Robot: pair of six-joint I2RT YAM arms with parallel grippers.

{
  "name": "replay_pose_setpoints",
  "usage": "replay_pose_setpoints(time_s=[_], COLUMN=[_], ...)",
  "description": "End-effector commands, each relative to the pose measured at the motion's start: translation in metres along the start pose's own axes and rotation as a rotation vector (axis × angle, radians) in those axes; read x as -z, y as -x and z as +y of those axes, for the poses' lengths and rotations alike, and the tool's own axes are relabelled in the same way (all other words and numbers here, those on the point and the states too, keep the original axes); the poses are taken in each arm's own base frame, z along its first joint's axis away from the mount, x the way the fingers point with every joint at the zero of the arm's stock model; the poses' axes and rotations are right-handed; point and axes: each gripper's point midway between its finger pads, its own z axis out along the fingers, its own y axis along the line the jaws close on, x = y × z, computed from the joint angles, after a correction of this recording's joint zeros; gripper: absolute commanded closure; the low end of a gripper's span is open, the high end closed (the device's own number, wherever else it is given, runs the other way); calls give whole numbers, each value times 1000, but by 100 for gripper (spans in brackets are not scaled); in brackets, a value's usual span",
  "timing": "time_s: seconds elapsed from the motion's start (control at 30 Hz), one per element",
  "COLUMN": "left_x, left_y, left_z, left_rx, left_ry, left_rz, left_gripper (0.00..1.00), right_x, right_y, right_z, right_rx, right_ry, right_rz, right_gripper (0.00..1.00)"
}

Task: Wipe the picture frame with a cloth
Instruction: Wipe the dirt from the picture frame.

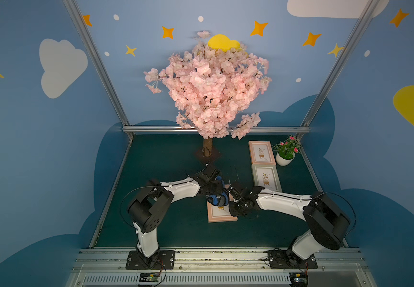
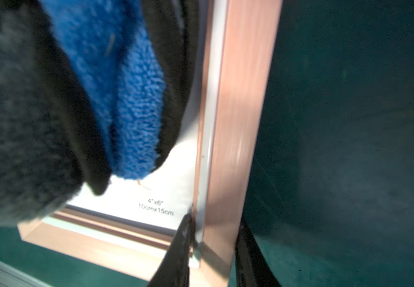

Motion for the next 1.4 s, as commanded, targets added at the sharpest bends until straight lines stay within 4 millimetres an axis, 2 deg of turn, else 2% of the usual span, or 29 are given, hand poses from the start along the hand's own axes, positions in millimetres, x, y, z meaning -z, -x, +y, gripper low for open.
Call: replay_pose_setpoints(time_s=[0.0, 0.17, 0.27, 0.37, 0.53, 0.6, 0.67, 0.8, 0.93, 1.1, 1.2, 1.27, 1.37], left_x=[-3, 24, 28, 20, -2, -3, 3, 29, 42, 48, 46, 43, 39], left_y=[-4, 6, 4, 1, -3, -5, -5, -9, -32, -83, -97, -94, -64], left_z=[17, 54, 63, 62, 33, 30, 40, 54, 48, 48, 45, 46, 50], left_rx=[20, 13, -5, 18, -8, -3, 13, -8, -13, 29, 57, 69, 79], left_ry=[53, 190, 242, 236, 190, 181, 213, 260, 217, 224, 197, 204, 202], left_rz=[18, -25, -16, 7, 48, 59, 54, 34, 77, 146, 167, 162, 123], left_gripper=[97, 97, 97, 97, 97, 97, 97, 97, 97, 97, 97, 97, 97], right_x=[-8, -10, -12, -13, -12, -11, -11, -15, -16, -16, -16, -15, -14], right_y=[-8, -10, -9, -10, -9, -9, -9, -9, -7, -5, -5, -6, -6], right_z=[5, -6, -2, 2, 3, 0, -3, -7, -4, -3, -2, -2, -2], right_rx=[39, 5, 5, 8, 1, -9, -20, -47, -47, -48, -46, -44, -44], right_ry=[-5, -48, -40, -39, -37, -48, -54, -60, -54, -52, -48, -46, -44], right_rz=[32, 39, 40, 46, 38, 37, 37, 47, 50, 47, 45, 45, 40], right_gripper=[78, 78, 78, 79, 79, 79, 79, 79, 79, 79, 79, 79, 79])
